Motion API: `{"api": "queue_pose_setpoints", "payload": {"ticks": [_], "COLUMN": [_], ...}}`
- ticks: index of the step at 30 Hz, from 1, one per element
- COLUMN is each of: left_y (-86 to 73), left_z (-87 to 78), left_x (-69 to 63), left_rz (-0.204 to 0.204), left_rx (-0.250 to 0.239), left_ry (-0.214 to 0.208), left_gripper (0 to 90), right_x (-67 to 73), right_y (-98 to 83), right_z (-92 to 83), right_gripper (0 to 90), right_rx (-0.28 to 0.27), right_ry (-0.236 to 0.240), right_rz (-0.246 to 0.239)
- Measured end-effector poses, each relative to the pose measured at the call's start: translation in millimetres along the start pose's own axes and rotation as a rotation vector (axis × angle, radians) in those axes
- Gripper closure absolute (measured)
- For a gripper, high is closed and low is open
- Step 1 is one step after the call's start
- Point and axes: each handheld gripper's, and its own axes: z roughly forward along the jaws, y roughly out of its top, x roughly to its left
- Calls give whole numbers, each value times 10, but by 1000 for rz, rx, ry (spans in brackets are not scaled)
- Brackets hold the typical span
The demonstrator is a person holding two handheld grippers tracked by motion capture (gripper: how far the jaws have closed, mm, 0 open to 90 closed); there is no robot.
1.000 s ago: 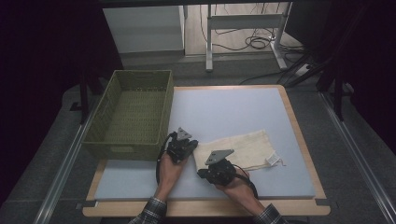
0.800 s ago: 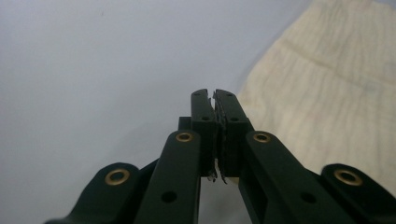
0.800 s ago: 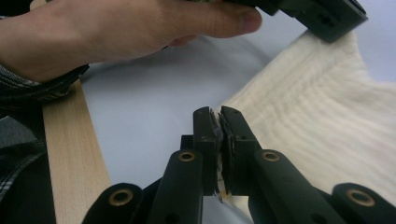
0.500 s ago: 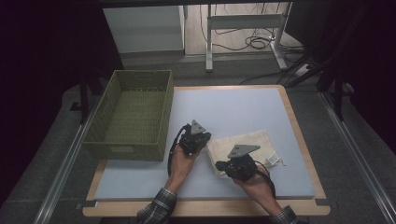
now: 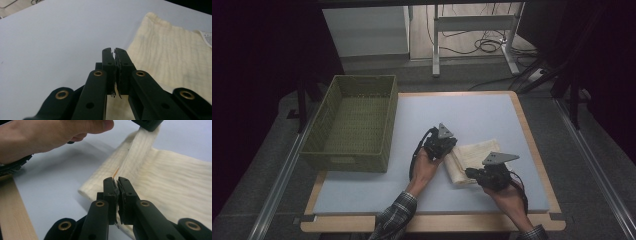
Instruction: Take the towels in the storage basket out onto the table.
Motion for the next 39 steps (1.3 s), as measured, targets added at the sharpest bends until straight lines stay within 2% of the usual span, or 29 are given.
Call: {"api": "queue_pose_setpoints", "payload": {"ticks": [2,11,25,31,32,37,38,39], "left_y": [45,267,583,651,659,654,650,650], "left_z": [54,270,618,766,794,904,917,923], "left_x": [-19,-141,-345,-412,-418,-455,-463,-469], "left_rz": [-1,54,89,90,102,103,92,83], "left_rx": [-7,-8,4,14,26,45,42,38], "left_ry": [-15,-47,-100,-114,-115,-125,-128,-131], "left_gripper": [870,870,868,865,865,860,846,738], "right_x": [-52,-241,-504,-623,-623,-679,-692,-713], "right_y": [-21,-102,-217,-339,-339,-410,-425,-446], "right_z": [-46,-251,-562,-584,-584,-578,-575,-567], "right_gripper": [853,853,853,852,852,848,844,830], "right_rx": [-3,-22,-41,-35,-35,-27,-21,-13], "right_ry": [-9,-58,-132,-154,-154,-160,-164,-166], "right_rz": [13,42,86,121,121,143,148,153]}}
